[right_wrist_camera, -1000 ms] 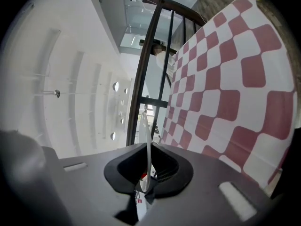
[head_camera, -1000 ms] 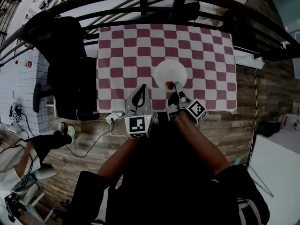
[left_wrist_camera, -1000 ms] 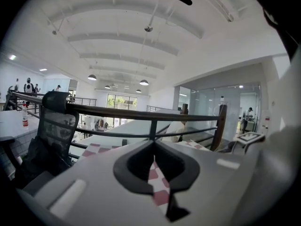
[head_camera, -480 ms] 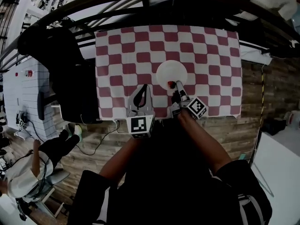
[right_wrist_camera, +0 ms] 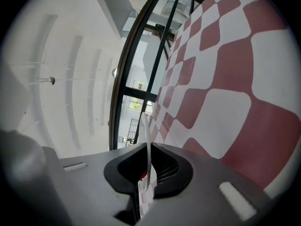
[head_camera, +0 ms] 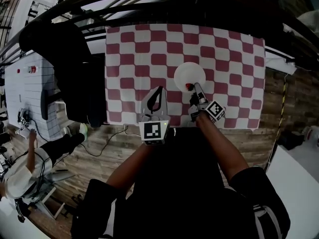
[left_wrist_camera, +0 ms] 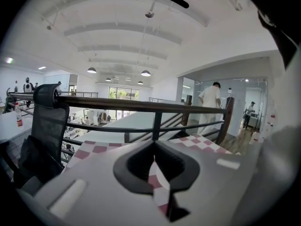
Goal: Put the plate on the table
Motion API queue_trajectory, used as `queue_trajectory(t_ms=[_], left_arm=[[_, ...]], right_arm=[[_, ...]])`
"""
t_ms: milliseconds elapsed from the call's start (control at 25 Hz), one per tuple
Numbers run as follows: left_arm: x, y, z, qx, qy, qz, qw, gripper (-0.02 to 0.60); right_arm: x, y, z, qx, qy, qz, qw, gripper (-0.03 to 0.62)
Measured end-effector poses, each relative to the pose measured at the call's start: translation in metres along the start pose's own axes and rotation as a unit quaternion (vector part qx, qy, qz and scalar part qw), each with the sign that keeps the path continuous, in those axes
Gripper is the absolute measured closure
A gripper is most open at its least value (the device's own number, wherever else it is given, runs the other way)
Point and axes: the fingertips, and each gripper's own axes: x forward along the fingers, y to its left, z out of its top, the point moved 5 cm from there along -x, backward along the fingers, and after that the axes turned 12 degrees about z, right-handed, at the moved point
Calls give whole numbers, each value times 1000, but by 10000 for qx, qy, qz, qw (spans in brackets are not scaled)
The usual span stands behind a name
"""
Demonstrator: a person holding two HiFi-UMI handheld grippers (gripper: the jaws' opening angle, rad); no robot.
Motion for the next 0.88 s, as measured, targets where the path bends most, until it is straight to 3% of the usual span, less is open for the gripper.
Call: queue_trajectory(t_ms=[240,440,880], left_arm=[[-3,-2,-2,85,37,56,9999,572],[-7,-2,-5,76,57,120,9999,572],[-3,5,-6,-212,24,222,9995,572]], right_arm=[[-4,-21,-1,217,55,-261,9994,577],[-2,-34,-7,328,46,-149,9993,577],[4,-50,-14,430,366,-475,9973,577]])
